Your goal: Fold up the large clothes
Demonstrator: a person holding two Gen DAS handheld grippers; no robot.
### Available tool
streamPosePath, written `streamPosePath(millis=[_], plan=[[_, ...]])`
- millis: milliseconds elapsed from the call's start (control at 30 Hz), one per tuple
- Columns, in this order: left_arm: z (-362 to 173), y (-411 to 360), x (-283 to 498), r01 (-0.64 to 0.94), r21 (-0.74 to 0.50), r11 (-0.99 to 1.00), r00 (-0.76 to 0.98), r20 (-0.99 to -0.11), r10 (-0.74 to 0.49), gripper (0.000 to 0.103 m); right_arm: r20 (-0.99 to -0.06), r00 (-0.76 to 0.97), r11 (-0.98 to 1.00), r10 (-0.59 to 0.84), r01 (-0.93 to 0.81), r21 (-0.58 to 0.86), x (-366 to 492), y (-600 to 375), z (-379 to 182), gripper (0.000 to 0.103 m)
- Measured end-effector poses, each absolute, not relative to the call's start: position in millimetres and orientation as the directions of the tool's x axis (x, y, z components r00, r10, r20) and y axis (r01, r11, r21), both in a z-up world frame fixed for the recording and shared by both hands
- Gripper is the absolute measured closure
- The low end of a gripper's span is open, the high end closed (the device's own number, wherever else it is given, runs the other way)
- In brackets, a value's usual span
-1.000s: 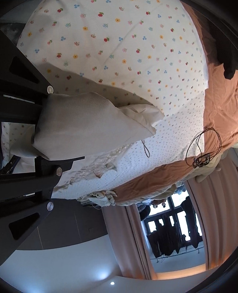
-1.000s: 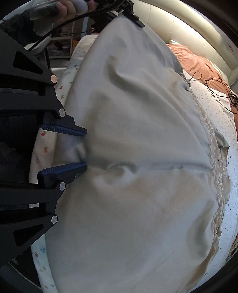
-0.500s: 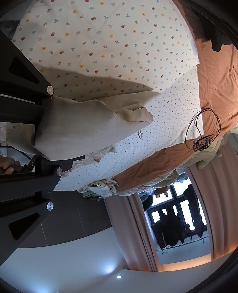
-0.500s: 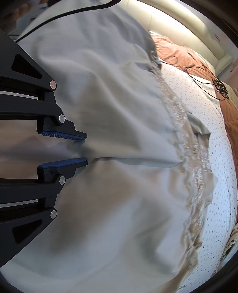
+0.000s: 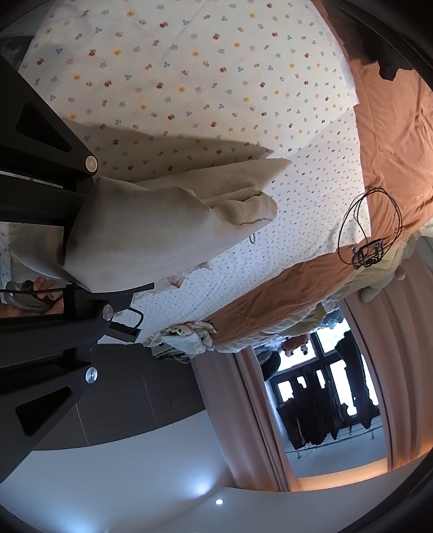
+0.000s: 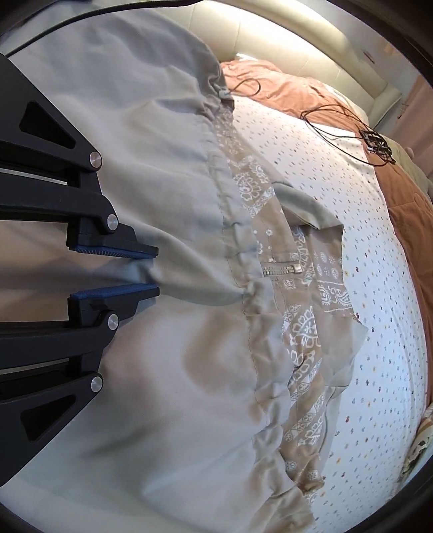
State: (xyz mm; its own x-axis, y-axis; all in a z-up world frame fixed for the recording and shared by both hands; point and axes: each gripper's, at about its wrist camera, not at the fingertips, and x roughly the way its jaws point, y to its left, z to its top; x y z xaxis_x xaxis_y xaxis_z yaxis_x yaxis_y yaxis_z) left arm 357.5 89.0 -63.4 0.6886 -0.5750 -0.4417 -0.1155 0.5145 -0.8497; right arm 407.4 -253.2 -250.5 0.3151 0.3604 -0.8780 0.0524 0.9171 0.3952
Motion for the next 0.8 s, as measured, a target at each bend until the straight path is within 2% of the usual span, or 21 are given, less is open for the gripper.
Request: streamPosePath(millis=[233,300,367,800], plan=[[-51,78,361,-0.077,-0.856,0.511,0.688,-0.416,-0.594,0.093,-0.834,0.322,0.878,0.449,0.017,0.479,359,-266,-233,0.084],[-46,71,363,-0.061,-0.858,0.510,0.686,-0.408,-0.603,0.093,-0.818,0.317,0.863,0.479,-0.002,0.505,339,-267,-226,0.072],[-38,64,364,-0.042,-0.859,0.511,0.684,-0.397,-0.612,0.093,-0.807,0.323,0.856,0.495,-0.022,0.516,321,-267,-221,0.068],[3,7,371,0.067,-0.835,0.546,0.644,-0.381,-0.663,0.093,-0.784,0.265,0.817,0.562,-0.031,0.576,238,-280,-236,0.068]])
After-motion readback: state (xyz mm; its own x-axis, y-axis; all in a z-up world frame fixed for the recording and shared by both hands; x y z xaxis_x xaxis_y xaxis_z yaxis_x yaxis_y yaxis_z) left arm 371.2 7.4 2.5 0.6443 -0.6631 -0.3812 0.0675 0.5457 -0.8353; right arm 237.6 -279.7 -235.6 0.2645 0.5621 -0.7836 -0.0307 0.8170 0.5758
